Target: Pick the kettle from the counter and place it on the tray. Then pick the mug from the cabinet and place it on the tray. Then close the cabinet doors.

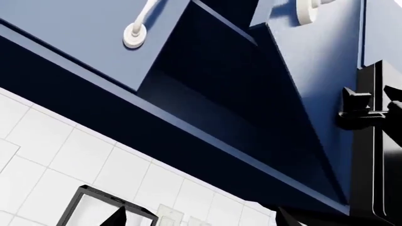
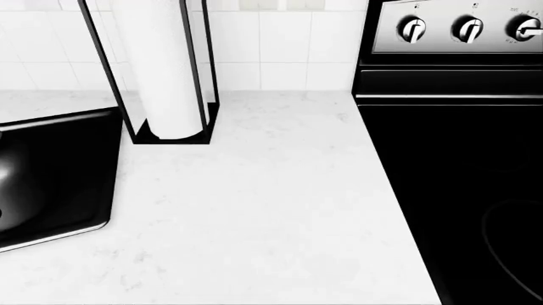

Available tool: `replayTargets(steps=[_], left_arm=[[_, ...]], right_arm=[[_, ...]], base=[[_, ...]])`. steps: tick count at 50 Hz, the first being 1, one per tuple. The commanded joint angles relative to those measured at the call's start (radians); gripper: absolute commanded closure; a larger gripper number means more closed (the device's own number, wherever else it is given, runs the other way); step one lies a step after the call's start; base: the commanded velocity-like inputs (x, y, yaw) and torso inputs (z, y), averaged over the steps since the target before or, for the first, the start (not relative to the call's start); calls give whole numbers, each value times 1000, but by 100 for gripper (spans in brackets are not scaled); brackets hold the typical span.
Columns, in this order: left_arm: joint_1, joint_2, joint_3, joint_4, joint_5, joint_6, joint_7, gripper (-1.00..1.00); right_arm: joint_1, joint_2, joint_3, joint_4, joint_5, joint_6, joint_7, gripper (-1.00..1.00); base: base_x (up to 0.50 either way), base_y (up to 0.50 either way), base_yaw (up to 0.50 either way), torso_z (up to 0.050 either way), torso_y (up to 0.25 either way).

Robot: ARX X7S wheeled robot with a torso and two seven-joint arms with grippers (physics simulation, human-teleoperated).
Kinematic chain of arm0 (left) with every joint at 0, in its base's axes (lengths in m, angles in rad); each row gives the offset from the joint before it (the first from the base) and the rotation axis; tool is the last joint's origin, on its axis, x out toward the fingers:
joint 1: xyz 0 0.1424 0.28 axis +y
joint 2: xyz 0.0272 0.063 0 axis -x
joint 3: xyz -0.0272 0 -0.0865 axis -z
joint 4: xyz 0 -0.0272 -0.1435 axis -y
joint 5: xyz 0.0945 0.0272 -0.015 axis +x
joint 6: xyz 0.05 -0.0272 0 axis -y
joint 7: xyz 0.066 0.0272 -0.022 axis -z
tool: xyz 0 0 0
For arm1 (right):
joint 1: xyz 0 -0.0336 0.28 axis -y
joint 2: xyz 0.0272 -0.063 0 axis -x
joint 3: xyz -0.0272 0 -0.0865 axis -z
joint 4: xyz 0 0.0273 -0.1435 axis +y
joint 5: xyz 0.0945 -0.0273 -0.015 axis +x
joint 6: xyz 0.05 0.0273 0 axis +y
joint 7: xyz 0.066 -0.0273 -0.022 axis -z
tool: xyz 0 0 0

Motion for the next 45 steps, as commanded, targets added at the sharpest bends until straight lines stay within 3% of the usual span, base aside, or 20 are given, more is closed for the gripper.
replayTargets(steps=[1, 7, 11, 35, 45], left_arm=[[21, 0, 17, -11, 27, 26, -6, -100], [36, 0, 29, -16, 52, 43, -12, -100], [60, 0, 52, -34, 86, 79, -19, -100], [72, 0, 53, -39, 87, 87, -20, -100], [75, 0, 49, -40, 81, 87, -18, -100]], right_arm=[[-97, -5, -185, 108, 211, -69, -92, -100], [-91, -2, -294, 140, 165, -84, -123, -100], [-118, -8, -454, 188, 92, -107, -146, -100], [-135, -59, -621, 420, 33, -181, -147, -100], [-89, -61, -829, 497, 154, -230, -92, -100]], base=[[0, 0, 0, 0, 0], [2, 0, 0, 0, 0], [0, 0, 0, 0, 0], [3, 0, 0, 0, 0], [3, 0, -1, 0, 0]])
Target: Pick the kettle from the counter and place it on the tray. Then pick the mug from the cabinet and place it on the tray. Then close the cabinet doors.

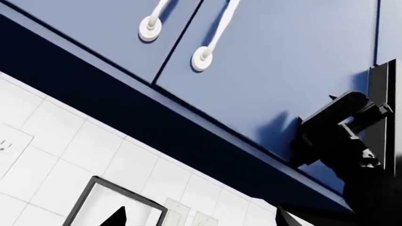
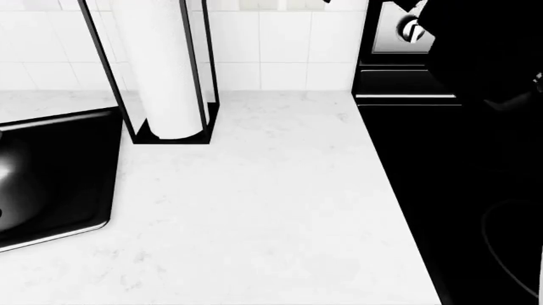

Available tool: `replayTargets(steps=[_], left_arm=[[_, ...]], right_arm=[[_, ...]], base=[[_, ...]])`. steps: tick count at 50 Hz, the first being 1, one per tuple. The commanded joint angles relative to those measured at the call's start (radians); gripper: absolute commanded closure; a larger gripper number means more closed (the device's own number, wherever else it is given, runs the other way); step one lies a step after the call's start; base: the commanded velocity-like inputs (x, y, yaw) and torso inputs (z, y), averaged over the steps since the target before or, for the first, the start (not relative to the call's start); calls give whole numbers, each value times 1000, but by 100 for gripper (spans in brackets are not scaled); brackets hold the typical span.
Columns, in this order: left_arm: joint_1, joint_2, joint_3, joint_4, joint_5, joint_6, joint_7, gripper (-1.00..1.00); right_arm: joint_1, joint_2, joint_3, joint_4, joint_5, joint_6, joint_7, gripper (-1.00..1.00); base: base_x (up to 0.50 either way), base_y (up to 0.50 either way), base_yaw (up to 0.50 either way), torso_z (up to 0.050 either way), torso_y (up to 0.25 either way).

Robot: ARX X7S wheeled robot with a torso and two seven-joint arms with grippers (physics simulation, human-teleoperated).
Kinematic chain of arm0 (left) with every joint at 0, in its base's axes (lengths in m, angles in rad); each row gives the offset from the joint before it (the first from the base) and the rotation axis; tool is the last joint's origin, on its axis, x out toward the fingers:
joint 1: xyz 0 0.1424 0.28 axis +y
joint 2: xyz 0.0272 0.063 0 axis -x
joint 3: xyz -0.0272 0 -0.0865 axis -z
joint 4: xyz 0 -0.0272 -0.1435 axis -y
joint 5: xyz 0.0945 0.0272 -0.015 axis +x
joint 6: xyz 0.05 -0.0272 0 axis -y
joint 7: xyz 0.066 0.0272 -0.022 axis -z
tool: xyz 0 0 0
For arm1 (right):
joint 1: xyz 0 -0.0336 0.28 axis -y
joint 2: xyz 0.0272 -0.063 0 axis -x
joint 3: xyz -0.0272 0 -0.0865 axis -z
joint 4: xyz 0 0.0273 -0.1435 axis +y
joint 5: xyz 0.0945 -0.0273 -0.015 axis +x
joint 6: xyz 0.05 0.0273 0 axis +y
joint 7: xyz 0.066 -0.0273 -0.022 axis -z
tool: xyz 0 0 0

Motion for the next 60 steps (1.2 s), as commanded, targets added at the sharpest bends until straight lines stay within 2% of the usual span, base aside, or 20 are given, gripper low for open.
replayTargets(steps=[1, 7, 14, 25, 44, 60], left_arm=[[4, 0, -3, -1, -2, 2, 0, -100], [6, 0, -6, -1, -7, 2, 0, -100], [8, 0, -10, -2, -12, 2, 3, -100], [12, 0, -14, 1, -7, 2, 5, -100], [0, 0, -34, 30, -26, -41, 17, -100], [-9, 0, -49, 52, -45, -78, 26, -100]], right_arm=[[-70, 0, -205, 157, 427, -70, -68, -100], [-88, 0, -257, 170, 374, -69, -93, -100], [-102, 0, -242, 177, 316, -65, -119, -100], [20, 6, -68, 145, 568, -93, 22, -100], [137, 266, 307, -562, 830, 204, 209, -100], [66, 383, 558, -905, 1045, 416, 363, -100]], base=[[14, 0, -3, 0, 0], [13, 0, 1, 0, 0], [3, 0, 0, 0, 0], [12, 2, 3, 0, 0], [2, 1, 1, 0, 0], [0, 0, 0, 0, 0]])
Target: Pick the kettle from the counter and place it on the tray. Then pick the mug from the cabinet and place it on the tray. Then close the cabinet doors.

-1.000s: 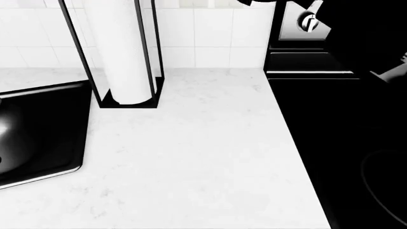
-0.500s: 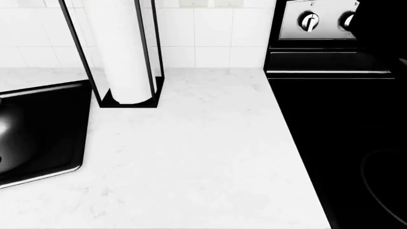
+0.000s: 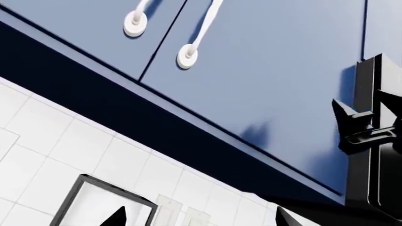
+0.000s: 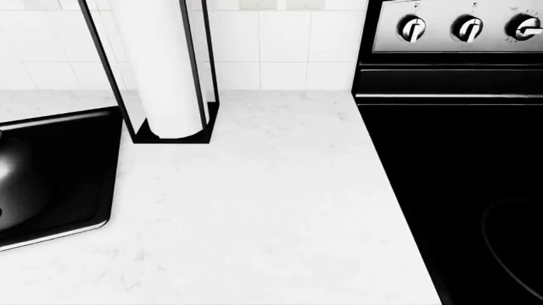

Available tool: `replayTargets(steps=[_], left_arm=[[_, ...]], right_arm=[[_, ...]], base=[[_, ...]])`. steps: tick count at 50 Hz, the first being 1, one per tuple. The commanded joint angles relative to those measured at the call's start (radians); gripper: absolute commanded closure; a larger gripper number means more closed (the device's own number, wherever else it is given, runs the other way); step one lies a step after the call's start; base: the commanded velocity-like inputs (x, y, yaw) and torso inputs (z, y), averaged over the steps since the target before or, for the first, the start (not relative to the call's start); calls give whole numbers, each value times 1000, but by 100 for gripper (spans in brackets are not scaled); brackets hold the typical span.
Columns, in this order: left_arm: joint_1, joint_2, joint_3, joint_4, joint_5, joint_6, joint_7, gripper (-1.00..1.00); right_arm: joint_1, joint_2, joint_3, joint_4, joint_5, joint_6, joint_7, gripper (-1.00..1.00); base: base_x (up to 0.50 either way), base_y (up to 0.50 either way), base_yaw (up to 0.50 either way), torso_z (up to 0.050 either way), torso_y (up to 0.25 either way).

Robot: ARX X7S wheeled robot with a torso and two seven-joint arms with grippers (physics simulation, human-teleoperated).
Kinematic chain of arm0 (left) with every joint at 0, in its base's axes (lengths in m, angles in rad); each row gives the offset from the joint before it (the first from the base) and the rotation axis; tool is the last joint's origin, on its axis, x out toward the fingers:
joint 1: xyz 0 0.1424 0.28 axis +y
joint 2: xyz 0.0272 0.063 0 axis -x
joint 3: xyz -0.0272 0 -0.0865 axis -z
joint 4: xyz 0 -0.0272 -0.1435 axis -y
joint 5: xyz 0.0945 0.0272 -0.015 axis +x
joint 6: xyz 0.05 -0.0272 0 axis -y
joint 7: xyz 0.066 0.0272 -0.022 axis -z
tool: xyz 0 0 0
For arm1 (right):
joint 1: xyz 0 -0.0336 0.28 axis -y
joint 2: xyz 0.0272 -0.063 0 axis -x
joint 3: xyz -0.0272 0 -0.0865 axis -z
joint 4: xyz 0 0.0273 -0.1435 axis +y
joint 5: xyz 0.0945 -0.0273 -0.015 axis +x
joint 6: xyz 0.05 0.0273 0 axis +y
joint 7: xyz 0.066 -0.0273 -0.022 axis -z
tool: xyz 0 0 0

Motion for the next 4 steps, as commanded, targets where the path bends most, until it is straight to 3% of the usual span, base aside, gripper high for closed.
replayTargets(steps=[1, 4], left_arm=[[-8, 0, -12, 13, -18, -25, 7, -100], [-7, 0, -13, 17, -20, -32, 13, -100]], right_arm=[[-53, 86, 191, -257, 184, 148, 114, -100], [-84, 86, 274, -293, 255, 178, 153, -100]], base=[[0, 0, 0, 0, 0], [0, 0, 0, 0, 0]])
